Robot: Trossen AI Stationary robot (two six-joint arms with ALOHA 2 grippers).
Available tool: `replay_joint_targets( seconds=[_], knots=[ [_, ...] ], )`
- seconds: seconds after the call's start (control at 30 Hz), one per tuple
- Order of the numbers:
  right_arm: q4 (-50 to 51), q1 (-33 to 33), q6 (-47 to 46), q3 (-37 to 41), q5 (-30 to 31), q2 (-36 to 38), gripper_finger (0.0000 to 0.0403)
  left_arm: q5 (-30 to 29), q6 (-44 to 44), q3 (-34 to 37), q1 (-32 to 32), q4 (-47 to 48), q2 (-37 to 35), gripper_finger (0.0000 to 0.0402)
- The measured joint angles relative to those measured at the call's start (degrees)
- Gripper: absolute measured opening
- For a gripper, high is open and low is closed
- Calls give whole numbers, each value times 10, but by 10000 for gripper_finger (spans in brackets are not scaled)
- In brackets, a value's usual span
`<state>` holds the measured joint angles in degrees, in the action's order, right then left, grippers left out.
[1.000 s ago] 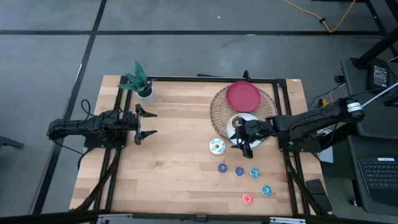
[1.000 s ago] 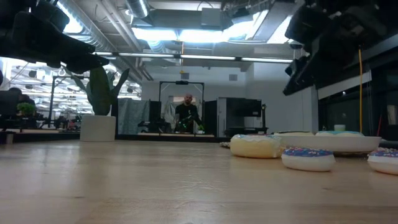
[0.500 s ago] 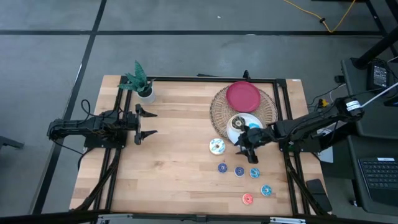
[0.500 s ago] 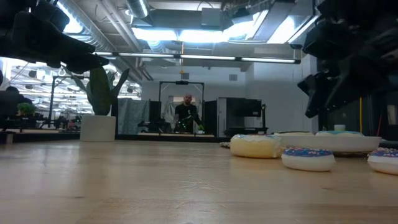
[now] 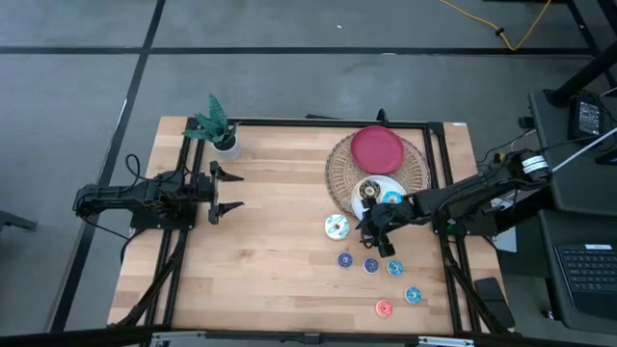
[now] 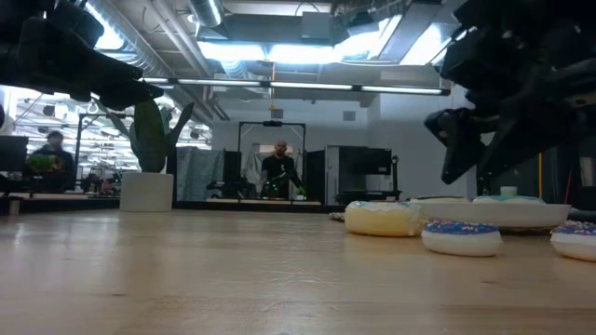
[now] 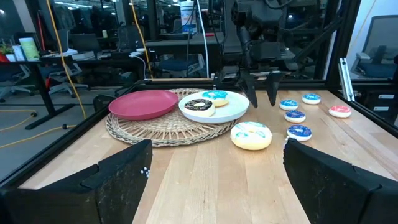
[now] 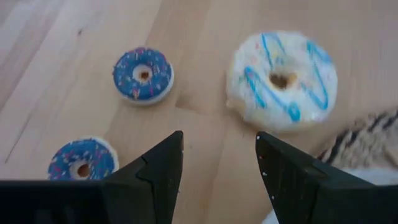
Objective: Pick & Place donuts
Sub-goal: Put the big white donut on the white plate
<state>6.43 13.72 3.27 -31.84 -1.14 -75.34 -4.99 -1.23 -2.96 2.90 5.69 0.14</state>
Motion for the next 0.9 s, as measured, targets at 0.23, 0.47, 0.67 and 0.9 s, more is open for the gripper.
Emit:
replay_joint_targets(
  seconds=[0.23, 0.47, 0.67, 0.9],
  knots=[
    [0, -2, 48, -46, 0, -57, 202, 0, 0, 0, 0, 0, 0, 353],
    [0, -26, 78, -82, 0, -100, 202, 0, 0, 0, 0, 0, 0, 353],
    [1, -35, 94, -105, 0, -139, 202, 0, 0, 0, 0, 0, 0, 353],
    [-4, -35, 95, -122, -4, -184, 202, 0, 0, 0, 0, 0, 0, 353]
  ],
)
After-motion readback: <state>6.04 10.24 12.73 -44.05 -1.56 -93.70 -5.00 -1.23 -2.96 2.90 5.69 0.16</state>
